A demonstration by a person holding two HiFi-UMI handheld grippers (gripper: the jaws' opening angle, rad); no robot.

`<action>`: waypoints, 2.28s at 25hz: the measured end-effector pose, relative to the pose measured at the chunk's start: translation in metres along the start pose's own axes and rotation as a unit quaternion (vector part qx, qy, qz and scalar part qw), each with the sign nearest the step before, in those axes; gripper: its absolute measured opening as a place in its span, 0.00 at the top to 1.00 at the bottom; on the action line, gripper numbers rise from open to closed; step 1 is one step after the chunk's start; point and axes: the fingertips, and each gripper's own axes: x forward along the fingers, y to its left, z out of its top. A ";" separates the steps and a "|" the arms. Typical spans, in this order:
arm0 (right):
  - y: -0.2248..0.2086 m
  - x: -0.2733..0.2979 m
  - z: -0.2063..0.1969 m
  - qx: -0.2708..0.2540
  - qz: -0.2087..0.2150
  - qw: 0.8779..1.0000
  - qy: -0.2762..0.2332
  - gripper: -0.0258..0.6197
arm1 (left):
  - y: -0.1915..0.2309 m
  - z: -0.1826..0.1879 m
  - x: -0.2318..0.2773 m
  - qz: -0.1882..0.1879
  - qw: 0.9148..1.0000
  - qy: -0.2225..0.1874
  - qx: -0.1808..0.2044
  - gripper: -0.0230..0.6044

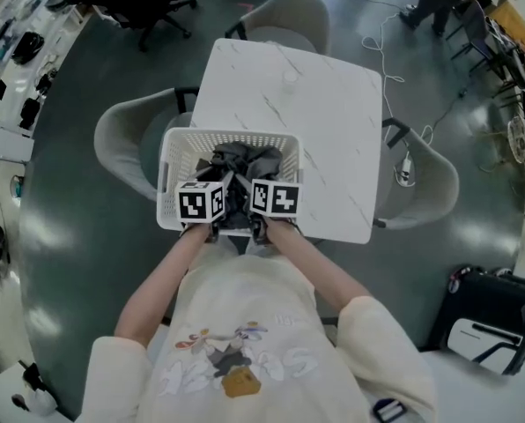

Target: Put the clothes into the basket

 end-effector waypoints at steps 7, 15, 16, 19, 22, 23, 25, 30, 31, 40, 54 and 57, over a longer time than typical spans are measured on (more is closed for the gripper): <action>0.009 -0.015 -0.001 -0.024 0.007 1.000 -0.005 0.55 | -0.009 0.001 -0.018 -0.005 1.000 -0.019 -0.013 0.66; 0.019 -0.027 0.002 -0.017 0.012 1.000 -0.016 0.55 | -0.008 -0.001 -0.037 0.006 0.999 -0.043 -0.024 0.66; 0.021 -0.029 0.002 -0.020 0.015 1.000 -0.018 0.55 | -0.009 0.000 -0.039 0.004 0.998 -0.048 -0.026 0.66; 0.023 -0.034 0.004 -0.039 0.019 0.999 -0.026 0.55 | -0.014 0.001 -0.045 -0.004 0.997 -0.064 -0.040 0.66; 0.025 -0.039 0.005 -0.037 0.024 0.998 -0.035 0.55 | -0.018 0.000 -0.054 -0.005 0.996 -0.072 -0.050 0.66; 0.026 -0.041 0.006 -0.036 0.025 0.998 -0.038 0.55 | -0.019 0.000 -0.057 -0.005 0.996 -0.075 -0.051 0.66; 0.029 -0.045 0.007 -0.036 0.027 0.998 -0.044 0.55 | -0.022 0.000 -0.064 -0.004 0.996 -0.079 -0.049 0.66; 0.035 -0.056 0.009 -0.045 0.027 0.997 -0.058 0.55 | -0.026 0.003 -0.074 -0.007 0.995 -0.092 -0.049 0.66; 0.035 -0.058 0.009 -0.047 0.026 0.997 -0.058 0.55 | -0.026 0.003 -0.076 -0.007 0.994 -0.093 -0.049 0.66; 0.024 -0.068 0.004 -0.110 -0.060 0.992 -0.027 0.48 | -0.025 0.003 -0.080 -0.010 0.994 -0.094 -0.045 0.66; 0.024 -0.070 0.000 -0.114 -0.081 0.990 -0.035 0.31 | -0.032 0.003 -0.080 -0.023 0.995 -0.094 -0.039 0.66; 0.030 -0.072 0.002 -0.112 -0.068 0.990 -0.046 0.31 | -0.029 0.001 -0.085 -0.021 0.994 -0.095 -0.039 0.66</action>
